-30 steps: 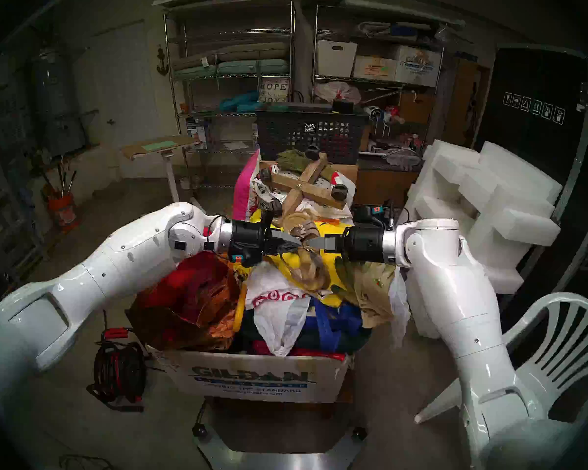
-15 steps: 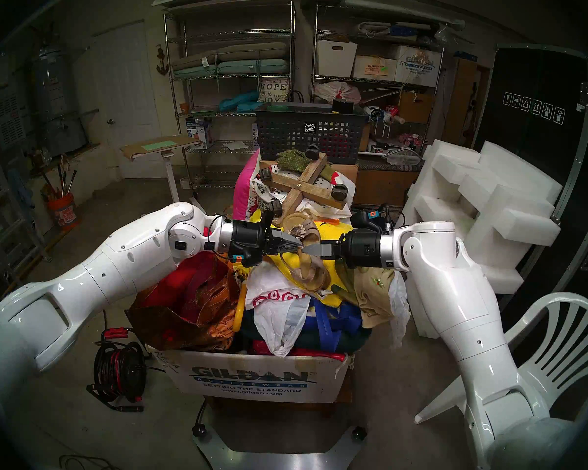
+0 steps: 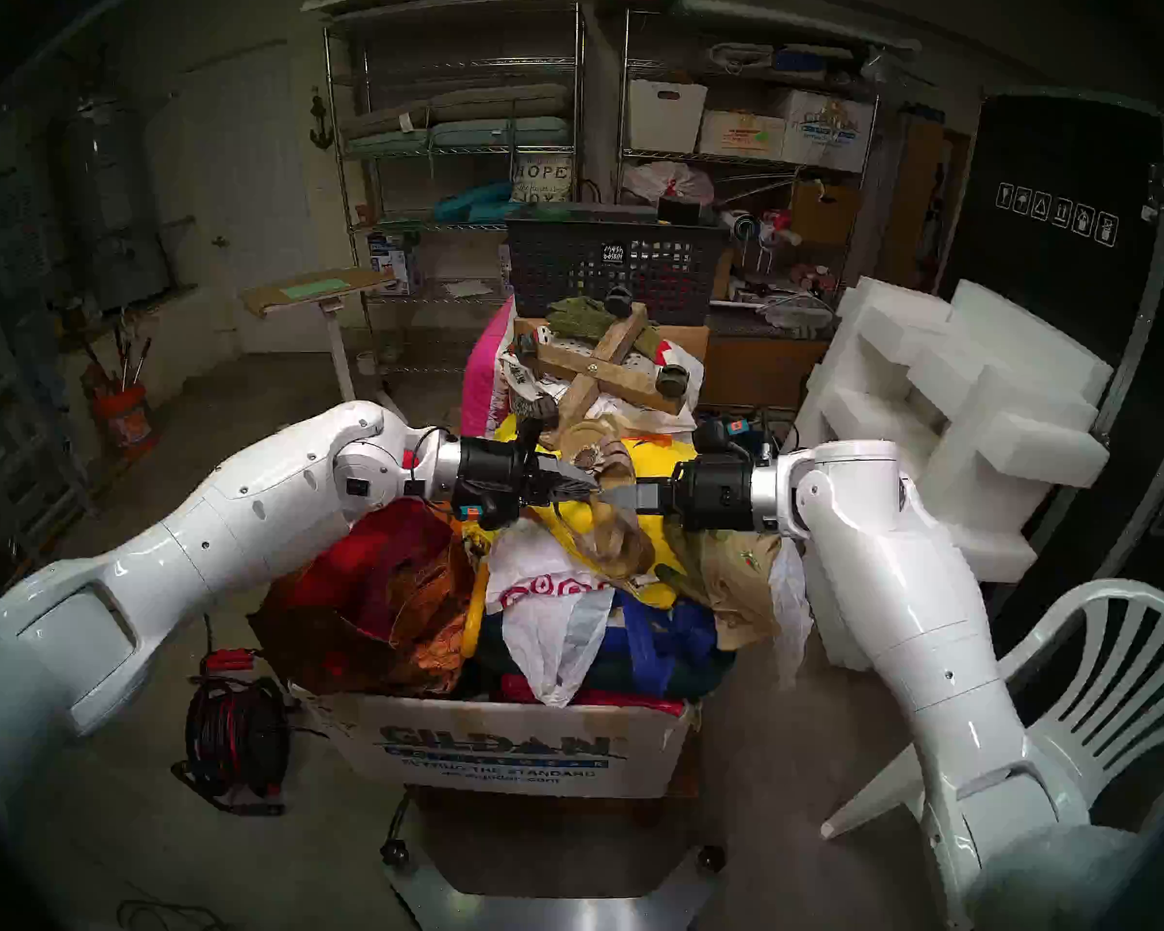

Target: Unbuckle a shoe

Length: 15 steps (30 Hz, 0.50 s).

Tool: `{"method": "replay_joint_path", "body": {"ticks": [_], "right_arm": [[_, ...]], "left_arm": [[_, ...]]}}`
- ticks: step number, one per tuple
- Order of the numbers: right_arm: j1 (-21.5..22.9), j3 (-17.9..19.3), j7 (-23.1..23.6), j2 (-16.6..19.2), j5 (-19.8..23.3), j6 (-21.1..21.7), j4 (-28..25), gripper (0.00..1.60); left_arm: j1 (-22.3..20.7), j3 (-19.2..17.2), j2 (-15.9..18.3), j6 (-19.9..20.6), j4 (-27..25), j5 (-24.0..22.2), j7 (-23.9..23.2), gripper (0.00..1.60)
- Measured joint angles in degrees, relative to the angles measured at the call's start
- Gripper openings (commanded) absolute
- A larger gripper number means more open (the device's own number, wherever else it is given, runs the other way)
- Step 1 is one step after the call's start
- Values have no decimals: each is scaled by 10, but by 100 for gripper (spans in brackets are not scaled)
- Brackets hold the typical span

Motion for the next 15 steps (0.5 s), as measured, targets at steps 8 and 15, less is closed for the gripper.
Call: {"method": "replay_joint_path", "body": {"ticks": [8,15], "right_arm": [[6,-8,0,2,2,0,8,82],[11,-12,0,1,4,0,14,93]], "left_arm": [[0,0,-2,-2,3,0,0,0],[0,0,-3,-2,7,1,0,0]]}}
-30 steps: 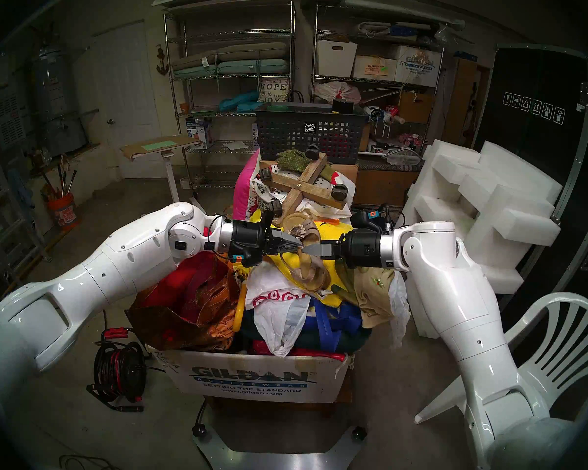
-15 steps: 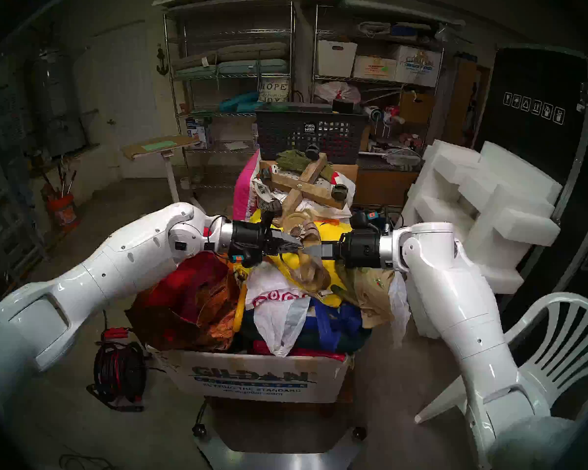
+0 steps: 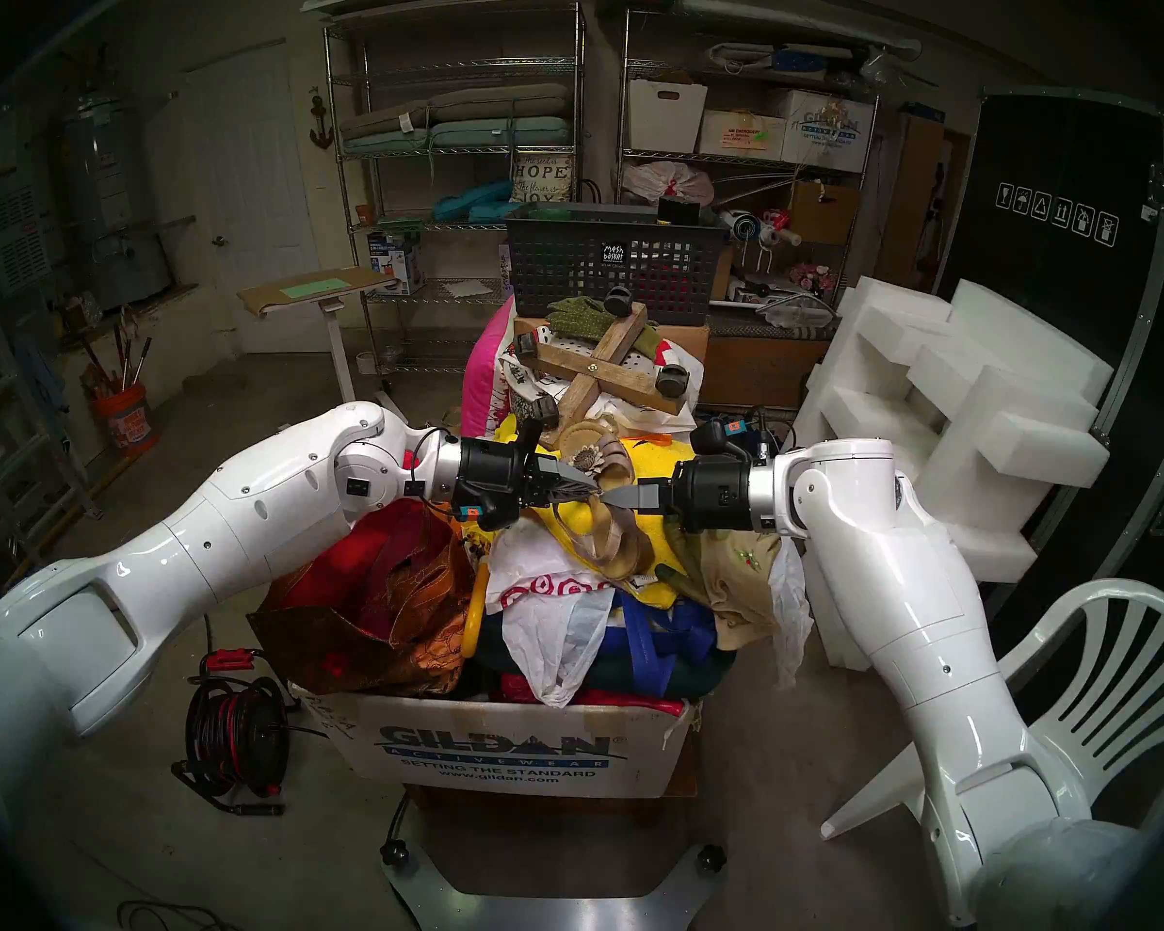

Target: Unbuckle a shoe

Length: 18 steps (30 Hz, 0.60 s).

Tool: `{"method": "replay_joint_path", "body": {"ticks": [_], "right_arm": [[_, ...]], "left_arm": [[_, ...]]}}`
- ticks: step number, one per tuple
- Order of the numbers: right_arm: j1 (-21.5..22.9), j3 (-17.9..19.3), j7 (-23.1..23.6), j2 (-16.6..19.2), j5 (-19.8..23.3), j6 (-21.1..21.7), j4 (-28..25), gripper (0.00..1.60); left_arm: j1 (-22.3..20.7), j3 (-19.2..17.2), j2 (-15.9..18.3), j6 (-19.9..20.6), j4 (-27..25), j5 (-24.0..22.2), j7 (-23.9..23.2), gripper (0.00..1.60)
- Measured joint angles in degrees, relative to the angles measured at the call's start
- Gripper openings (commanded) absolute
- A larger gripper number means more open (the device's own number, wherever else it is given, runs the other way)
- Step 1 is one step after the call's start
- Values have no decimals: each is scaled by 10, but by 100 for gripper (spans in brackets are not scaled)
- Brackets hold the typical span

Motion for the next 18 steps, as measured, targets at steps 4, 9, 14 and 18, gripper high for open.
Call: {"method": "replay_joint_path", "body": {"ticks": [4,9,14,18], "right_arm": [[2,-2,0,-1,2,0,2,92],[4,-3,0,-1,3,0,5,94],[5,-4,0,-1,3,0,6,95],[6,-6,-1,-1,3,0,6,77]], "left_arm": [[0,0,-2,-1,3,0,0,0],[-1,0,-4,-2,7,1,1,0],[-2,0,-6,-4,10,3,1,0],[-2,0,-6,-4,11,5,1,0]]}}
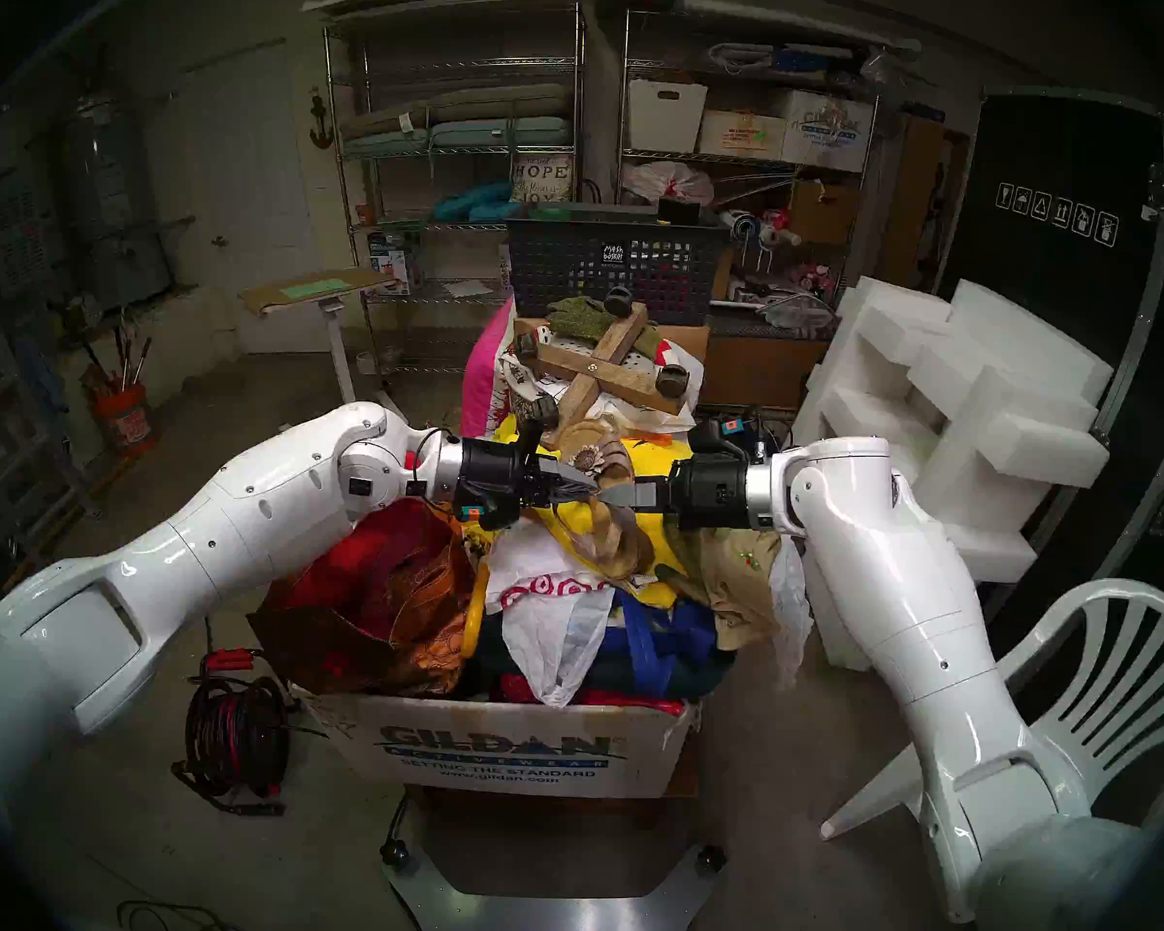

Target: Unbuckle a shoe

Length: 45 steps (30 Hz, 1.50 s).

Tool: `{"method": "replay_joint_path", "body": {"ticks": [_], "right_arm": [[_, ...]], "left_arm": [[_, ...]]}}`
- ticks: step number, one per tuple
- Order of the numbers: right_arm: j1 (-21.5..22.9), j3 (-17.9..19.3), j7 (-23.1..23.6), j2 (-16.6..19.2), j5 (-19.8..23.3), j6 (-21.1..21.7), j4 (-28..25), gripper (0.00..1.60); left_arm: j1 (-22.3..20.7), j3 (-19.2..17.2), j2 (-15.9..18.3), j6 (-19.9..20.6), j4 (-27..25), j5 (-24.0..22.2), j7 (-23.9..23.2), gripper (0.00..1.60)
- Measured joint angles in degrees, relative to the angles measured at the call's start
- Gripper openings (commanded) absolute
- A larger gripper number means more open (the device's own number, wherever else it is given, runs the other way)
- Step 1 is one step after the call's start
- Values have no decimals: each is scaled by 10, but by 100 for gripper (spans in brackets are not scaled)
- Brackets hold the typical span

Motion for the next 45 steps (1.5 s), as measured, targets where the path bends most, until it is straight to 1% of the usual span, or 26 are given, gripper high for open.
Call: {"method": "replay_joint_path", "body": {"ticks": [2,3,4,10,14,15,22,26,33,37,39,45], "right_arm": [[0,-1,-1,0,-1,0,0,75],[0,-1,-1,0,-1,0,0,69],[0,-1,-1,0,-1,0,-1,68],[0,-2,-2,0,-4,0,-5,67],[0,-2,-5,-1,-6,0,-7,63],[0,-2,-5,-1,-6,0,-8,58],[0,4,-20,-8,-6,0,-13,54],[-1,9,-33,-14,-5,0,-16,45],[-8,20,-56,-27,-2,1,-26,46],[-17,28,-70,-33,-1,1,-36,43],[-21,32,-77,-36,0,1,-40,36],[-33,43,-98,-46,2,1,-50,40]], "left_arm": [[0,0,0,0,0,0,0,0],[0,0,0,0,0,0,0,0],[0,-1,0,-1,0,0,0,0],[0,-2,1,-1,-2,1,0,0],[0,-3,2,-2,-3,2,0,0],[0,-3,2,-2,-3,3,0,0],[0,-4,4,-2,-4,4,2,0],[0,-5,5,-2,-4,5,4,0],[0,-7,4,-3,-2,7,7,0],[1,-8,4,-2,-1,7,8,0],[1,-8,3,-2,0,7,8,0],[1,-8,2,-1,1,6,7,0]]}}
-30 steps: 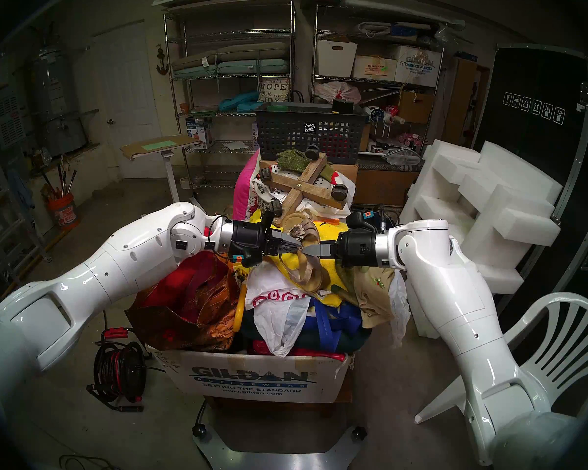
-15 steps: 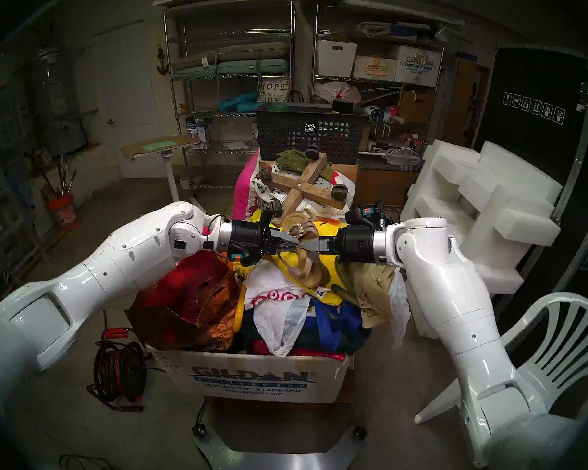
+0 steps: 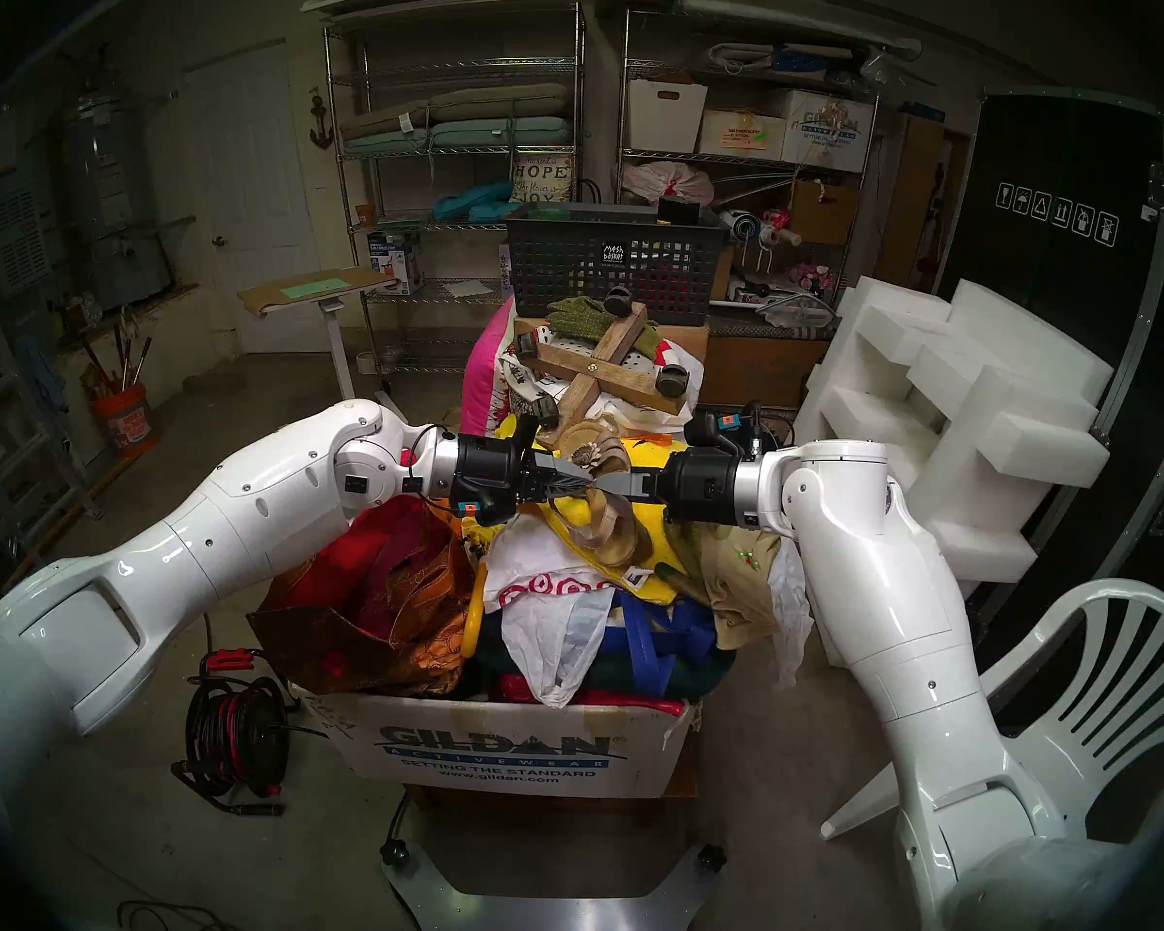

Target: Unbuckle a shoe

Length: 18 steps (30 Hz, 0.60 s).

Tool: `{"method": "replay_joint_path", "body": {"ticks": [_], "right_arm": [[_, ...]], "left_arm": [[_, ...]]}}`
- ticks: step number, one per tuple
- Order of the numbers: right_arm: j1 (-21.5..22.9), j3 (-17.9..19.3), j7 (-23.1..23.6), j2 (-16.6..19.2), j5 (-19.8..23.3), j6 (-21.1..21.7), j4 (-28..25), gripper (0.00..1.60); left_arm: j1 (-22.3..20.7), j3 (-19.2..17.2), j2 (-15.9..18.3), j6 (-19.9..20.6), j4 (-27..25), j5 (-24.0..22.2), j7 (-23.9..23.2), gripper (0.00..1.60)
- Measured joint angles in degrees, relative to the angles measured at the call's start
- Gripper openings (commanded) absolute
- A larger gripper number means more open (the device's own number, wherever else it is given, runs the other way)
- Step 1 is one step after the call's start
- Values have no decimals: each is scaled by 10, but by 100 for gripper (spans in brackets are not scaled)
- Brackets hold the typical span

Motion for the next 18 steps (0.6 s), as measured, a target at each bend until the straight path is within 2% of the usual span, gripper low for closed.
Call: {"method": "replay_joint_path", "body": {"ticks": [18], "right_arm": [[-11,33,-22,-7,11,0,-6,36]], "left_arm": [[-1,1,-7,3,-1,-3,-1,0]]}}
